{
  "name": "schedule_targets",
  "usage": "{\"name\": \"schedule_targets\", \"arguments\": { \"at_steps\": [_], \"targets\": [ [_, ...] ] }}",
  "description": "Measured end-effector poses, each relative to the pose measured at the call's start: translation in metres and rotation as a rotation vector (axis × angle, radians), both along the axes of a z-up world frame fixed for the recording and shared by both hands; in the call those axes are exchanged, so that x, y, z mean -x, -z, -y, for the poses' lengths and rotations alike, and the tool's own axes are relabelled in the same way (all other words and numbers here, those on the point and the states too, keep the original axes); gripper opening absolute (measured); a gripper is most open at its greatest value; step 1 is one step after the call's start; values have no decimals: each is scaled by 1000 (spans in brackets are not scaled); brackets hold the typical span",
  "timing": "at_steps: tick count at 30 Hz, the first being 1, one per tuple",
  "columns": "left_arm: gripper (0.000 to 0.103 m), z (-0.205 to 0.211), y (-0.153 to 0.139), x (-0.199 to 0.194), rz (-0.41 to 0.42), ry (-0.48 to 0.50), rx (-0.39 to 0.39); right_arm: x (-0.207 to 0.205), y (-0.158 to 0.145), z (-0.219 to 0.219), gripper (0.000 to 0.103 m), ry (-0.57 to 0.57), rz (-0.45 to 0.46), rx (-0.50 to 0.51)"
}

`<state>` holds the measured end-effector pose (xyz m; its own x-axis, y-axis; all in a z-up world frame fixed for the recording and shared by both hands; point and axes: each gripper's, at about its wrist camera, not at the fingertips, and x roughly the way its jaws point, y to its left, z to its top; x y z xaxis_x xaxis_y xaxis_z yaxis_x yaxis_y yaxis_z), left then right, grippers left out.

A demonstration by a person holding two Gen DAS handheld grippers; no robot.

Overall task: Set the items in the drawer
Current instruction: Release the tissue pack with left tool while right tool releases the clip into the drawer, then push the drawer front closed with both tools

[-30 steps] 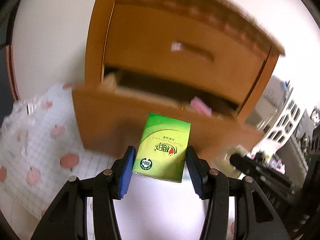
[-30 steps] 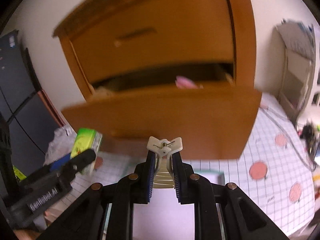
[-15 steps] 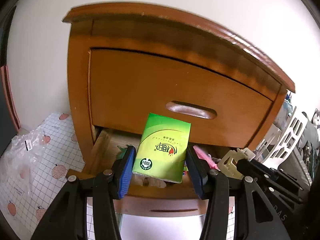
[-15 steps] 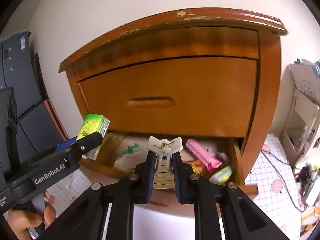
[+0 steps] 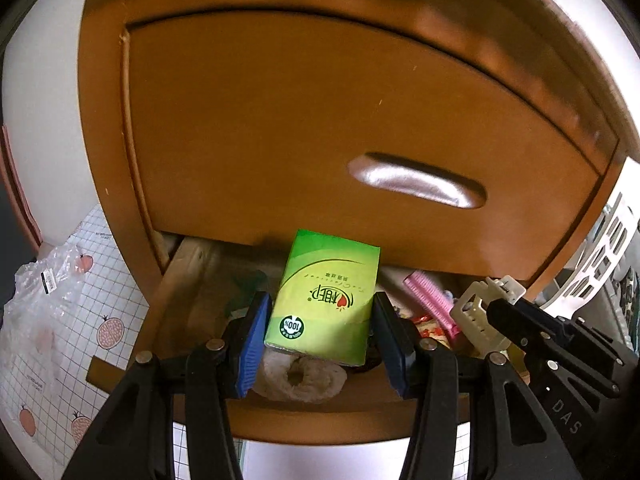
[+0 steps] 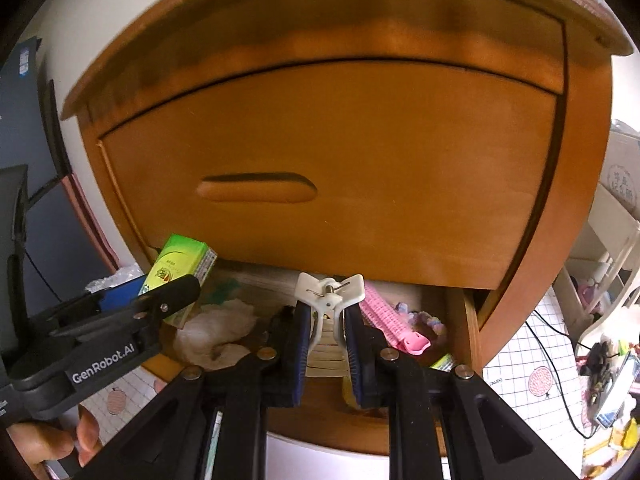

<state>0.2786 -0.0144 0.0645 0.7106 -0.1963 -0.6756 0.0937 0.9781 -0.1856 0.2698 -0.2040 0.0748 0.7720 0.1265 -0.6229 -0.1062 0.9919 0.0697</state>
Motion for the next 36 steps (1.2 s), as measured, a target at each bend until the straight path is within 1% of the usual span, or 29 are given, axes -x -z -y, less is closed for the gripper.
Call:
{"name": "schedule_targets", "arguments": {
  "at_steps": [4,9,11,13,15,19,24,26,27,28,29,32,34,35,36],
  "targets": [
    [53,1,6,-3,-15,8,9,-6,4,1,19,6,-16,12],
    [54,1,3,5,-20,11,9,-12,9,1,19,17,-46,8],
    [59,2,2,8,-18,12,8,-13,11,2,19,20,-52,9],
    [62,1,2,10,-16,6,10,-13,12,3,22,26,-60,5],
    [62,-1,-2,14,-16,1,16,-13,11,3,33,29,-61,2],
    [63,-3,-5,20,-15,-5,23,-5,9,5,42,29,-57,5],
    [63,-7,-7,33,-12,-23,23,10,6,6,58,36,-41,-1],
    [64,-9,-5,38,-8,-36,21,16,4,7,61,40,-35,-4],
    [68,-10,-4,40,-5,-42,20,20,4,8,64,44,-33,-6],
    [85,-11,-4,45,1,-49,21,23,3,9,66,47,-30,-9],
    [95,-12,-3,48,8,-52,25,29,3,10,69,51,-25,-15],
    [95,-14,-6,62,37,-64,25,42,3,15,75,65,-20,-33],
    [96,-14,-5,72,56,-72,20,49,5,18,80,72,-20,-38],
    [100,-15,-5,75,60,-76,18,53,7,19,87,75,-16,-41],
    [101,-15,-3,79,62,-80,14,57,8,18,92,76,-13,-42]
  ]
}}
